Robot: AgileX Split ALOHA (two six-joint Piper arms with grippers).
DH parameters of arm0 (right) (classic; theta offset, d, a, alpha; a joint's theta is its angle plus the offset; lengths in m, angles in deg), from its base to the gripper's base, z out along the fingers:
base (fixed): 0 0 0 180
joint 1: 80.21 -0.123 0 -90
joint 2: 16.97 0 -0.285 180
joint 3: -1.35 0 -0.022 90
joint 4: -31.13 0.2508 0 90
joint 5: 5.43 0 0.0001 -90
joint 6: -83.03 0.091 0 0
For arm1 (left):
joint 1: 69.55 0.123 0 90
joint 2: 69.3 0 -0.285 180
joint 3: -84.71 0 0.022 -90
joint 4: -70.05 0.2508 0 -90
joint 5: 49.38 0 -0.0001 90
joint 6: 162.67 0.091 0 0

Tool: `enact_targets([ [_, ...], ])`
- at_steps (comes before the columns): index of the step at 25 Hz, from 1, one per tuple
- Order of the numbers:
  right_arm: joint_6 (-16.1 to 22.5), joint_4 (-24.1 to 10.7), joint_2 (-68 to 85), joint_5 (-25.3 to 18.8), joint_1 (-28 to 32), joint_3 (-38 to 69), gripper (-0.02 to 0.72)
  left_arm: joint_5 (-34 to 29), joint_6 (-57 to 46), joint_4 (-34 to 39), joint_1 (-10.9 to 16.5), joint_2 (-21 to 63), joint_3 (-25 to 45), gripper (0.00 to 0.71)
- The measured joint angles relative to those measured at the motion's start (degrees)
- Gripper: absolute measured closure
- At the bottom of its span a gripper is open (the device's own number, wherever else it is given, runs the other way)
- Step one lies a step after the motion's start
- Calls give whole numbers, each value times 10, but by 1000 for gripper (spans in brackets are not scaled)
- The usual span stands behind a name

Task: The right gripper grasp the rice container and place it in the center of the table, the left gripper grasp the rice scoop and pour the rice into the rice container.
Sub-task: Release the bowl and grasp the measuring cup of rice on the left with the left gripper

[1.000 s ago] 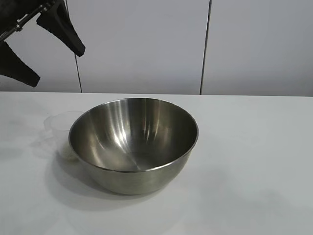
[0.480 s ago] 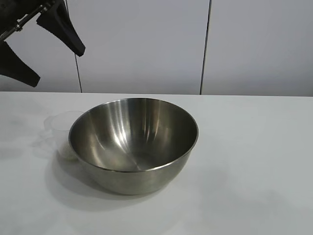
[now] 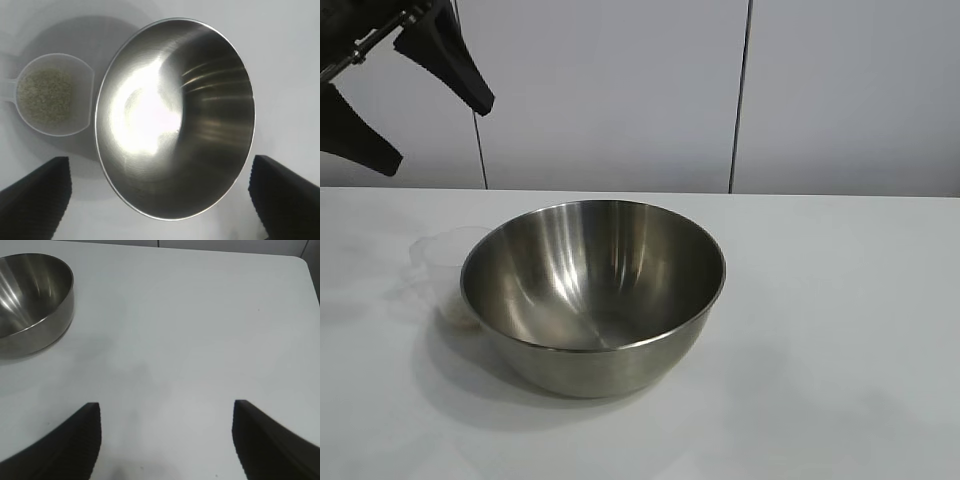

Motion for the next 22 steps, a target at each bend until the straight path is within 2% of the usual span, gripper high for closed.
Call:
enact_targets([
  [2,0,0,0,0,0,0,202,12,29,1,0,3,-9,16],
  [5,0,0,0,0,0,0,202,72,68,29,0,36,-10,16],
  [11,0,0,0,0,0,0,202,188,87,161,0,144,-12,16],
  [16,0,0,0,0,0,0,202,216,95,181,0,219,-10,16],
  [19,0,0,0,0,0,0,202,239,102,181,0,273,20,16],
  [22,0,0,0,1,0,0,202,296,104,181,0,330,93,16],
])
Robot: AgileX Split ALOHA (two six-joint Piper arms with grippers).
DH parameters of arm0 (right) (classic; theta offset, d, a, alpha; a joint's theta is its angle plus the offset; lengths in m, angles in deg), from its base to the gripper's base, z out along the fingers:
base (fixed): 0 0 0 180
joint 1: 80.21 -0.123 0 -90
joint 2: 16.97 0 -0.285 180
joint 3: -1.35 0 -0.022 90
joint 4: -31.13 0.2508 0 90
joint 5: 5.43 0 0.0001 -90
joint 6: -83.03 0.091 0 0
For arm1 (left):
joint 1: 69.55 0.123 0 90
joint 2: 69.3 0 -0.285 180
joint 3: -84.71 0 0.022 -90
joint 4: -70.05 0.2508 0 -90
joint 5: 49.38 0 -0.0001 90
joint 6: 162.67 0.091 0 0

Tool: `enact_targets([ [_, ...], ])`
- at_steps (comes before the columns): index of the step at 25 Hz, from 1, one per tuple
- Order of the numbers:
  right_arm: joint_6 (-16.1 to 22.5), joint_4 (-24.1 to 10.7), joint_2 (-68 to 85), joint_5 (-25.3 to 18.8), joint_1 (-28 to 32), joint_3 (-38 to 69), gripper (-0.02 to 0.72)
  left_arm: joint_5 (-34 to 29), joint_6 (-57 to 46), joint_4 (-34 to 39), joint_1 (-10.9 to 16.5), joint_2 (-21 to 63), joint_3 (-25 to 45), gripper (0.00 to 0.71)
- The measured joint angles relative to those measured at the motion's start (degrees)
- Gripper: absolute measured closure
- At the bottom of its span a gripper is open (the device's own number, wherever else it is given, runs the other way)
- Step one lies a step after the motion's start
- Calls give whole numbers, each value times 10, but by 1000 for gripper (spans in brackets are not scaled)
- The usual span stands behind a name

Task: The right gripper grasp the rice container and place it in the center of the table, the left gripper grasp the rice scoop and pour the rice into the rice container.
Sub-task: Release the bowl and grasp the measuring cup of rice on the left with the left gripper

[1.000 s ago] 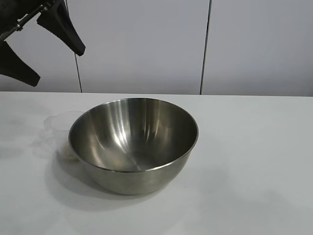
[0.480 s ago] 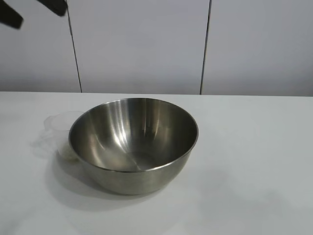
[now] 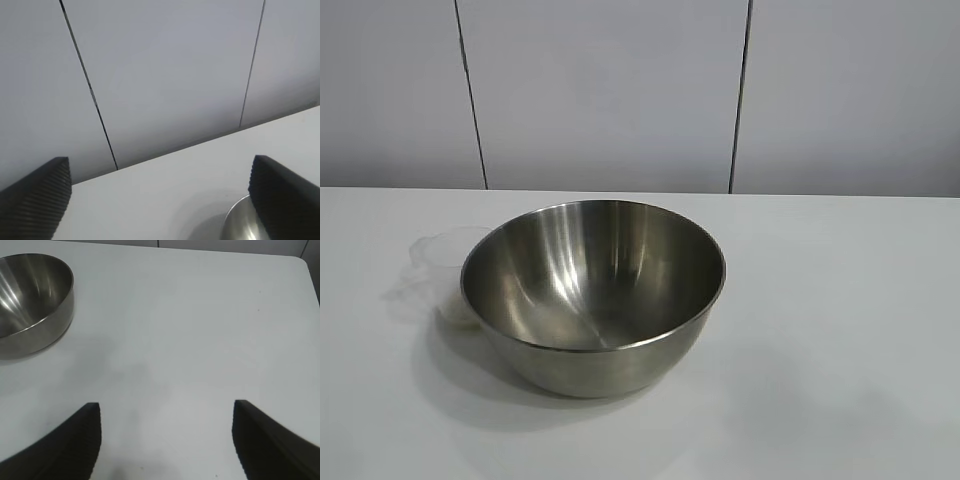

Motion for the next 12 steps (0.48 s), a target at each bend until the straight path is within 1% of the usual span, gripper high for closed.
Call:
enact_targets([
  [1,0,0,0,0,0,0,202,22,0,0,0,16,32,16],
  [6,0,0,0,0,0,0,202,186,1,-2,0,85,205,16],
  [9,0,0,0,0,0,0,202,269,0,-6,0,98,303,15],
  [12,0,0,0,0,0,0,202,332,-2,-8,0,90,370,15],
])
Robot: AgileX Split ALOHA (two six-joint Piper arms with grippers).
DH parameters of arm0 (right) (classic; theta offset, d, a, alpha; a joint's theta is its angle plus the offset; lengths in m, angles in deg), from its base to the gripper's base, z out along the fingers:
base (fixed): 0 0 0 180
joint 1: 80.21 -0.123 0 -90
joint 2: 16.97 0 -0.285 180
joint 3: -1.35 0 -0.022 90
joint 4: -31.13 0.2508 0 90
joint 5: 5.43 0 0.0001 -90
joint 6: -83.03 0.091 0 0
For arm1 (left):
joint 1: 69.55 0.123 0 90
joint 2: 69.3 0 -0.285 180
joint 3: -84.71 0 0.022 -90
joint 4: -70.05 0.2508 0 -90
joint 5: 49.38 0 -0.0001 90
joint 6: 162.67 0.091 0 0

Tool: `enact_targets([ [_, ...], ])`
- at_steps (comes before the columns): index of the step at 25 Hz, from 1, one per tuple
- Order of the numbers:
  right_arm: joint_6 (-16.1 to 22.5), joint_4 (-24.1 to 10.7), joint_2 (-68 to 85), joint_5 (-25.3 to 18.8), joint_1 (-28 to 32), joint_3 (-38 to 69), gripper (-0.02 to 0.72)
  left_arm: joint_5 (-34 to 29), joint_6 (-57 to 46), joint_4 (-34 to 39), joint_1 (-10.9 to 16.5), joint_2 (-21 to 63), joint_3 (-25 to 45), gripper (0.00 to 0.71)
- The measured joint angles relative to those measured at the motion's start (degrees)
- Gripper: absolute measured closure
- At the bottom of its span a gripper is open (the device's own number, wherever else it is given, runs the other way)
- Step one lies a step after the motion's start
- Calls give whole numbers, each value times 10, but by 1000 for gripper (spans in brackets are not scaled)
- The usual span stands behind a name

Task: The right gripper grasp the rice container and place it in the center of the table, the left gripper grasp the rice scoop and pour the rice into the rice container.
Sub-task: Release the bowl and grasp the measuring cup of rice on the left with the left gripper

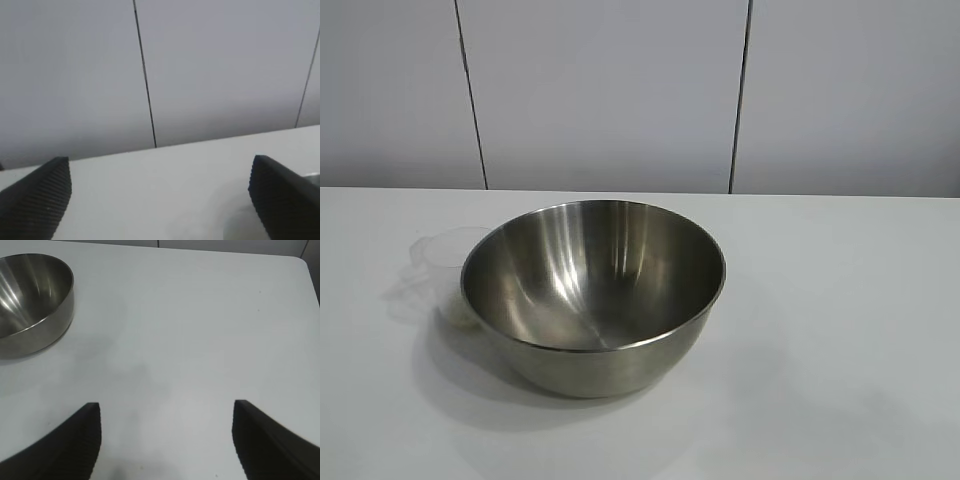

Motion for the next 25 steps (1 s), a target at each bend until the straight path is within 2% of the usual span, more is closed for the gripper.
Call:
enact_targets([
  [2,0,0,0,0,0,0,202,33,0,-2,0,-12,17,15],
  [6,0,0,0,0,0,0,202,35,-62,-22,0,-51,35,15],
  [8,0,0,0,0,0,0,202,44,-104,-6,0,-75,47,15],
  [11,0,0,0,0,0,0,202,107,-175,80,0,-118,73,19],
  [15,0,0,0,0,0,0,202,282,-320,254,6,-193,120,62],
  [18,0,0,0,0,0,0,202,396,-394,343,34,-276,129,72],
  [22,0,0,0,0,0,0,202,522,-444,427,92,-408,129,74],
  [25,0,0,0,0,0,0,202,551,-453,469,133,-478,122,74],
])
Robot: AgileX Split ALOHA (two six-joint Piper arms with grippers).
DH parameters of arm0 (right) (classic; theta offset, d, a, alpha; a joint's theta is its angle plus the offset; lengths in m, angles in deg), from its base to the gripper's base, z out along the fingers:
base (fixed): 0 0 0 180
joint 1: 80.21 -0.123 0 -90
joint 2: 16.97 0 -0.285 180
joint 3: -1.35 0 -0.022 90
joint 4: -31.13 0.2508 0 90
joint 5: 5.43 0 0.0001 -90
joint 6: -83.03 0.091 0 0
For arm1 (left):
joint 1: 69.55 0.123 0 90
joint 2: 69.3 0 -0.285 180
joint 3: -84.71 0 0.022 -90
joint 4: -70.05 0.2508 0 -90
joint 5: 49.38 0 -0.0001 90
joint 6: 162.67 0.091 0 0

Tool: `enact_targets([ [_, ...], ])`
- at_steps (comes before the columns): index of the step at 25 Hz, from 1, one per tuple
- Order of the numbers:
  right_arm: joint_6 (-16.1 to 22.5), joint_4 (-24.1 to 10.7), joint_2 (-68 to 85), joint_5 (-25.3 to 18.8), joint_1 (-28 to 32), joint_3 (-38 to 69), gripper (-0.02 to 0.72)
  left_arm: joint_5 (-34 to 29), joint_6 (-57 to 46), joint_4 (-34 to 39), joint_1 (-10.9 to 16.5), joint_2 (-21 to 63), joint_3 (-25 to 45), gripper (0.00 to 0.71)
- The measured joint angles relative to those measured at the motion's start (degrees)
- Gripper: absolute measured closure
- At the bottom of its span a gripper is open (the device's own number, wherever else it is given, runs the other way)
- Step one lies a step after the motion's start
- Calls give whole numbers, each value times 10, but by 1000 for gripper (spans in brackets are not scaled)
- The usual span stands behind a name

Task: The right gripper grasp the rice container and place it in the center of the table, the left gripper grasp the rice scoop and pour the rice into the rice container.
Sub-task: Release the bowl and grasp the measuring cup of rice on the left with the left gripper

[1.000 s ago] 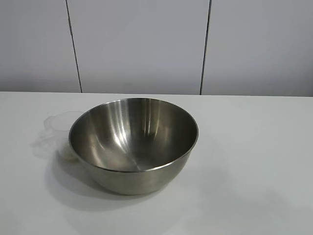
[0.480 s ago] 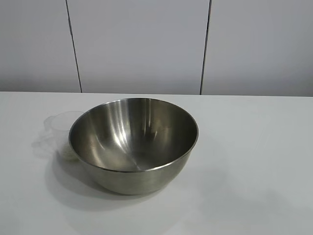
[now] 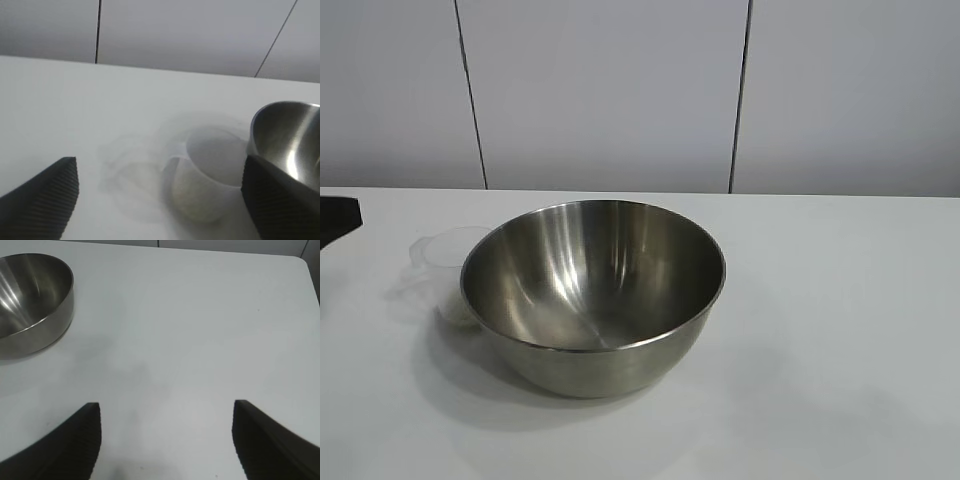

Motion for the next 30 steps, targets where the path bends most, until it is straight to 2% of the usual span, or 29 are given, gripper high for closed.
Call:
enact_targets([
  [4,0,0,0,0,0,0,202,4,6,66,29,-60,-32,74],
  [9,0,0,0,0,0,0,202,10,81,87,30,-97,-61,74],
  [15,0,0,0,0,0,0,202,14,168,82,30,-137,-63,74],
  [30,0,0,0,0,0,0,202,17,190,77,30,-221,-146,74],
])
